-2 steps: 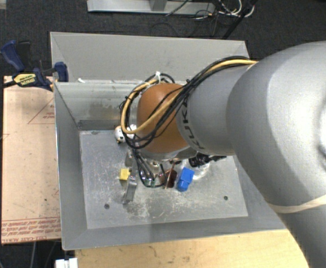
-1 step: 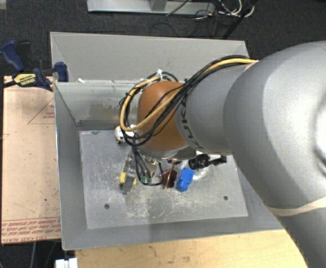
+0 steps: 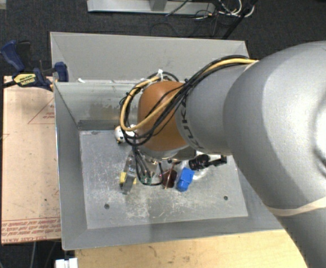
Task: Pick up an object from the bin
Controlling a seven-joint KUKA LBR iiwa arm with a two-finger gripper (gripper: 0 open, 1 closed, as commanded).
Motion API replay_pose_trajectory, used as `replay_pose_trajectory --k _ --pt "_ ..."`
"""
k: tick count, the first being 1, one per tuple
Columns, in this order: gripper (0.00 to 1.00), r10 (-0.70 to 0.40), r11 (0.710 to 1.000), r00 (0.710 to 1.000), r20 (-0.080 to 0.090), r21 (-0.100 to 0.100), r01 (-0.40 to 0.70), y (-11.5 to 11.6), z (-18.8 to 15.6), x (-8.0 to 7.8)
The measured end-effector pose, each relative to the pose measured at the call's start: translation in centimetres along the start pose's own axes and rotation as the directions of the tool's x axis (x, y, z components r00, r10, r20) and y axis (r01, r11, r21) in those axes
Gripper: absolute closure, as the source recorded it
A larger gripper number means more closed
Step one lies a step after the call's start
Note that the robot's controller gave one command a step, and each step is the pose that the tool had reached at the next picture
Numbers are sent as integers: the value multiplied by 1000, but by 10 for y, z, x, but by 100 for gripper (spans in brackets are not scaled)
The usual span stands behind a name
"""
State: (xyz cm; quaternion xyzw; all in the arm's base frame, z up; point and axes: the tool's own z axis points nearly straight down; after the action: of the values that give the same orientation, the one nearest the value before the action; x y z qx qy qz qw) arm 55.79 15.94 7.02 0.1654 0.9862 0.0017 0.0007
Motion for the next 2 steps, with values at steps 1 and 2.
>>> replay_pose_trajectory --k 1,2 --pt "100 7 1000 1000 1 0 -7 0 0 0" --pt "100 3 1000 1000 -1 2 -3 0 -2 0"
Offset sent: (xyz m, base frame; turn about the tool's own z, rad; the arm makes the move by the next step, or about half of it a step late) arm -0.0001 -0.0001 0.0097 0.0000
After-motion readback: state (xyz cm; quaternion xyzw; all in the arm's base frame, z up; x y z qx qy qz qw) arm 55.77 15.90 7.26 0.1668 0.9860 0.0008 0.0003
